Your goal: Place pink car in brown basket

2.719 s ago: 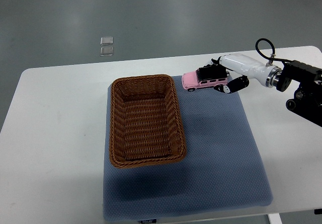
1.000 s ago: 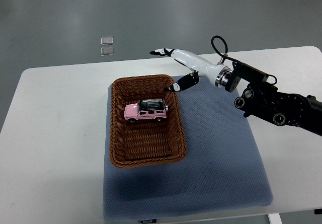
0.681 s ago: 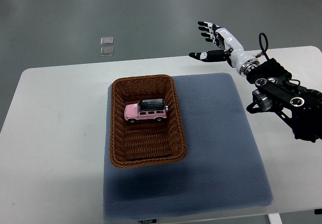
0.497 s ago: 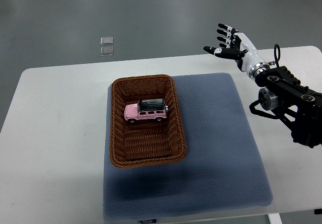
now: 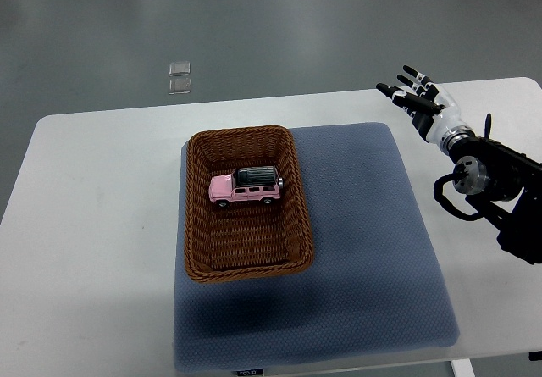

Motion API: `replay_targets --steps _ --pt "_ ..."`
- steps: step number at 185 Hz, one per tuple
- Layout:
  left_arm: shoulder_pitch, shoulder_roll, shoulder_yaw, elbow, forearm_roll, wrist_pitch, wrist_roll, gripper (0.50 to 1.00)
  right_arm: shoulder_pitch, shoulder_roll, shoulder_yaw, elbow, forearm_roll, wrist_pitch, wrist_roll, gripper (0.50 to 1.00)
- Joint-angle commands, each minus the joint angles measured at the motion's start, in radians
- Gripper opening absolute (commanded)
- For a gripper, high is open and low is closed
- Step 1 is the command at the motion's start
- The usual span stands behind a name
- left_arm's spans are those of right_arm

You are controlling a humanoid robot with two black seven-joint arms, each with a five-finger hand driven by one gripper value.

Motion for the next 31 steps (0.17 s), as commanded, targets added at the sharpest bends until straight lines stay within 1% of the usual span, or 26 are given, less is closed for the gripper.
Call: replay_targets --steps 1,31 --pt "0.000 0.000 0.000 -0.001 0.000 0.000 0.000 1.000 -0.004 0.002 -0.002 -0.001 -0.003 -0.001 0.002 0.919" --pt "0.000 0.000 0.000 0.002 0.000 0.000 0.000 1.000 -0.004 -0.002 -0.003 -0.001 -0.006 -0.001 0.005 0.919"
